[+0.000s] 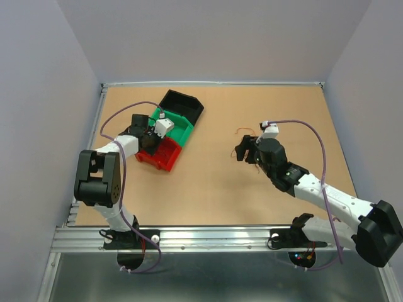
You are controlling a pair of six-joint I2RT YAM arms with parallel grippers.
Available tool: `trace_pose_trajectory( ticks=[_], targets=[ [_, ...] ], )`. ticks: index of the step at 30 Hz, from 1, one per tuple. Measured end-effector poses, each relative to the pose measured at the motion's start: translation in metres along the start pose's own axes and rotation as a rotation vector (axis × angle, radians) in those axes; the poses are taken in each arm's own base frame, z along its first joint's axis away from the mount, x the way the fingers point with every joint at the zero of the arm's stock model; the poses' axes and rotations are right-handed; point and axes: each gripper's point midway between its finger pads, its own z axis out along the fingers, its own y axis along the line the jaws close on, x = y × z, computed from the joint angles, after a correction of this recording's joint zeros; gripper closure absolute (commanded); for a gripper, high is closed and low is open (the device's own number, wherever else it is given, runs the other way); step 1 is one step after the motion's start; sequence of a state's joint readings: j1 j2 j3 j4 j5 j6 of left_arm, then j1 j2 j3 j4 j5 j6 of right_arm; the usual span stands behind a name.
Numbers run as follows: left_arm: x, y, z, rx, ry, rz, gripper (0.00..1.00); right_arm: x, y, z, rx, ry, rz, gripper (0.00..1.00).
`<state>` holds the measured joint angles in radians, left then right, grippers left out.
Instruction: Untangle the cables
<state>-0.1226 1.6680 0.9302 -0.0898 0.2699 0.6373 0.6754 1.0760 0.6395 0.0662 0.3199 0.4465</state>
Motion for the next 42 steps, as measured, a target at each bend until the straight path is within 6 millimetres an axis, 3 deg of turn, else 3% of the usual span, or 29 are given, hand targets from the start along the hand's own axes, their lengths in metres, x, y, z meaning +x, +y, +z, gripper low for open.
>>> trace_pose_trajectory(
  ticks=[2, 5, 13, 19, 22, 23, 24, 26, 30, 32, 35, 39, 42],
  targets=[
    [-0.005, 0.001, -0.005, -0.008, -0.018, -0.01, 0.56, 0.002, -0.013, 0.002, 0.071, -0.005, 0.007, 0.34],
    [-0.018, 0.003, -0.018, -0.022, -0.057, -0.016, 0.47, 0.006, -0.035, 0.004, 0.191, -0.014, 0.011, 0.36],
    [-0.076, 0.01, -0.073, -0.062, -0.229, 0.004, 0.33, 0.025, -0.09, 0.011, 0.411, 0.042, -0.005, 0.45],
    [-0.092, -0.006, -0.1, -0.054, -0.279, 0.024, 0.28, 0.047, -0.107, 0.021, 0.476, 0.126, -0.049, 0.55],
    [-0.101, -0.013, -0.112, -0.049, -0.304, 0.029, 0.25, 0.049, -0.104, 0.03, 0.468, 0.155, -0.068, 0.77],
    [-0.106, -0.015, -0.117, -0.048, -0.317, 0.031, 0.24, 0.048, -0.102, 0.032, 0.462, 0.16, -0.077, 0.95],
    [-0.11, -0.017, -0.12, -0.046, -0.328, 0.032, 0.24, 0.047, -0.1, 0.035, 0.456, 0.164, -0.081, 0.99],
    [-0.122, -0.025, -0.129, -0.037, -0.362, 0.038, 0.25, 0.042, -0.094, 0.039, 0.431, 0.168, -0.09, 0.99],
    [-0.164, -0.07, -0.14, 0.038, -0.455, 0.091, 0.24, 0.038, -0.071, 0.041, 0.309, 0.192, -0.093, 0.99],
    [-0.184, -0.1, -0.144, 0.11, -0.513, 0.127, 0.24, 0.035, -0.046, 0.036, 0.192, 0.198, -0.099, 0.99],
    [-0.207, -0.136, -0.15, 0.225, -0.605, 0.164, 0.24, 0.029, 0.013, 0.018, -0.061, 0.184, -0.115, 0.99],
    [-0.227, -0.15, -0.146, 0.311, -0.7, 0.175, 0.24, 0.028, 0.067, -0.016, -0.329, 0.169, -0.122, 0.99],
    [-0.219, -0.16, -0.135, 0.354, -0.726, 0.176, 0.24, 0.029, 0.08, -0.029, -0.426, 0.17, -0.121, 1.0]
  ],
)
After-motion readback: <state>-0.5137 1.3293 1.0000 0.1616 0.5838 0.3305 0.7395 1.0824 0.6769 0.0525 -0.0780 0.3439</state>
